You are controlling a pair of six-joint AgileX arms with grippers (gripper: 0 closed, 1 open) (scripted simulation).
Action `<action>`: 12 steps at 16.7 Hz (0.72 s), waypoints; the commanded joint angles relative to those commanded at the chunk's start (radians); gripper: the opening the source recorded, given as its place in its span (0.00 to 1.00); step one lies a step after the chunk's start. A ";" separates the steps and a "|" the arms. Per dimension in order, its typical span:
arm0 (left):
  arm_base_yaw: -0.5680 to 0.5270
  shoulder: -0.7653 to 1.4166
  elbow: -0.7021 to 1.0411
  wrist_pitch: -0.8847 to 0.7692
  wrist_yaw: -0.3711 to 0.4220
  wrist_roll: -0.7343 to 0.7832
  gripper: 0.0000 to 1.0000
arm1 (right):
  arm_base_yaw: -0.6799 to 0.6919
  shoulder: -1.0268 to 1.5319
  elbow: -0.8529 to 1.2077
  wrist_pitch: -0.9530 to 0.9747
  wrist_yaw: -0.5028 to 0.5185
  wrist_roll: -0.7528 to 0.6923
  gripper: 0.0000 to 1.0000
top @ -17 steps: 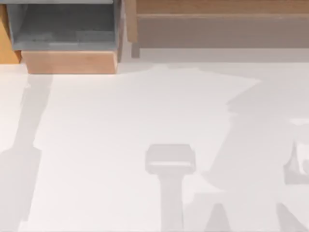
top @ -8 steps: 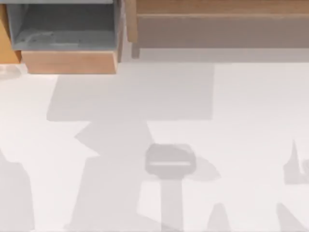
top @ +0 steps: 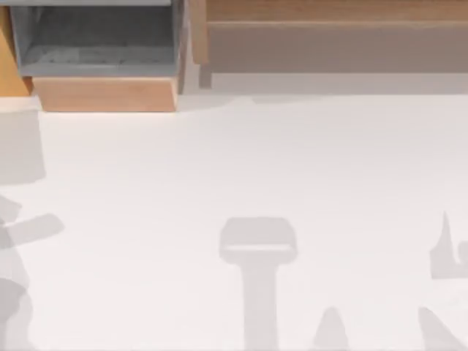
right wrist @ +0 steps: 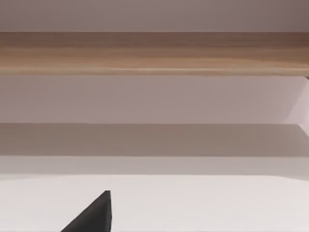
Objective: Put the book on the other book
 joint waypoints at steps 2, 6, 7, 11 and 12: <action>0.015 0.079 -0.012 -0.041 0.026 0.100 0.00 | 0.000 0.000 0.000 0.000 0.000 0.000 1.00; 0.024 0.171 -0.022 -0.090 0.056 0.203 0.00 | 0.000 0.000 0.000 0.000 0.000 0.000 1.00; 0.024 0.174 -0.022 -0.091 0.057 0.206 0.00 | 0.000 0.000 0.000 0.000 0.000 0.000 1.00; 0.019 0.172 -0.020 -0.090 0.055 0.206 0.00 | 0.000 0.000 0.000 0.000 0.000 0.000 1.00; 0.018 0.174 -0.019 -0.089 0.054 0.206 0.00 | 0.000 0.000 0.000 0.000 0.000 0.000 1.00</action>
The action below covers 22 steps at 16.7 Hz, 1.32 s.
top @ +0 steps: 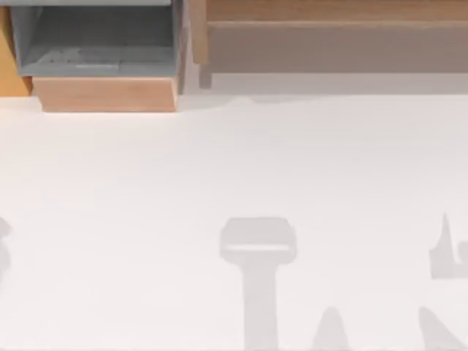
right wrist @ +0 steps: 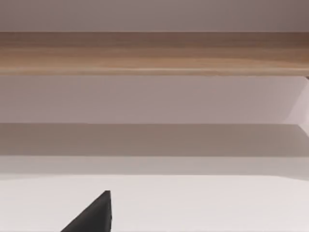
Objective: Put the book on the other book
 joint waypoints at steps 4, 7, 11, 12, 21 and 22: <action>-0.004 0.017 0.009 0.007 -0.005 -0.006 0.00 | 0.000 0.000 0.000 0.000 0.000 0.000 1.00; -0.004 0.017 0.009 0.007 -0.005 -0.006 0.08 | 0.000 0.000 0.000 0.000 0.000 0.000 1.00; -0.004 0.017 0.009 0.007 -0.005 -0.006 0.38 | 0.000 0.000 0.000 0.000 0.000 0.000 1.00; -0.004 0.017 0.009 0.007 -0.005 -0.006 0.45 | 0.000 0.000 0.000 0.000 0.000 0.000 1.00; -0.004 0.017 0.009 0.007 -0.005 -0.006 1.00 | 0.000 0.000 0.000 0.000 0.000 0.000 1.00; -0.004 0.017 0.009 0.007 -0.005 -0.006 1.00 | 0.000 0.000 0.000 0.000 0.000 0.000 1.00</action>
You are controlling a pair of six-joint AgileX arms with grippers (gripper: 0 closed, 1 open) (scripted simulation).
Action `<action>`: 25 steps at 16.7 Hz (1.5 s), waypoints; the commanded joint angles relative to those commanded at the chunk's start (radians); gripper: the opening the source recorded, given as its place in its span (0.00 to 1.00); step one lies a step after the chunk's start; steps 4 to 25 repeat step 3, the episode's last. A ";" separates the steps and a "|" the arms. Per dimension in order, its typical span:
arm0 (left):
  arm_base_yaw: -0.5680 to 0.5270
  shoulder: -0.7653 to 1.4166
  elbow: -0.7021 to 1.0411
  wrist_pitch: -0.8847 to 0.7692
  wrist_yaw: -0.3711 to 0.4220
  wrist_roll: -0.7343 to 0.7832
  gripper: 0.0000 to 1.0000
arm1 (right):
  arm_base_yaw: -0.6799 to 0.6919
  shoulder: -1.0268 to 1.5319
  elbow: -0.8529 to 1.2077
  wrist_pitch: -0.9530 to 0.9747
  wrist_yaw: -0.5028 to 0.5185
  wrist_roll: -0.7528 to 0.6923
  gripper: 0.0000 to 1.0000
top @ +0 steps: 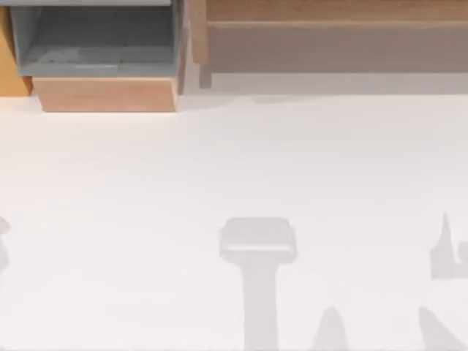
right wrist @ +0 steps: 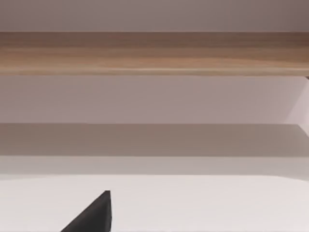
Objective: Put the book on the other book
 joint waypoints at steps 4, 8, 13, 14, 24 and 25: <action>0.000 0.000 0.000 0.000 0.000 0.000 1.00 | 0.000 0.000 0.000 0.000 0.000 0.000 1.00; 0.000 0.000 0.000 0.000 0.000 0.000 1.00 | 0.000 0.000 0.000 0.000 0.000 0.000 1.00; 0.000 0.000 0.000 0.000 0.000 0.000 1.00 | 0.000 0.000 0.000 0.000 0.000 0.000 1.00; 0.000 0.000 0.000 0.000 0.000 0.000 1.00 | 0.000 0.000 0.000 0.000 0.000 0.000 1.00; 0.000 0.000 0.000 0.000 0.000 0.000 1.00 | 0.000 0.000 0.000 0.000 0.000 0.000 1.00; 0.000 0.000 0.000 0.000 0.000 0.000 1.00 | 0.000 0.000 0.000 0.000 0.000 0.000 1.00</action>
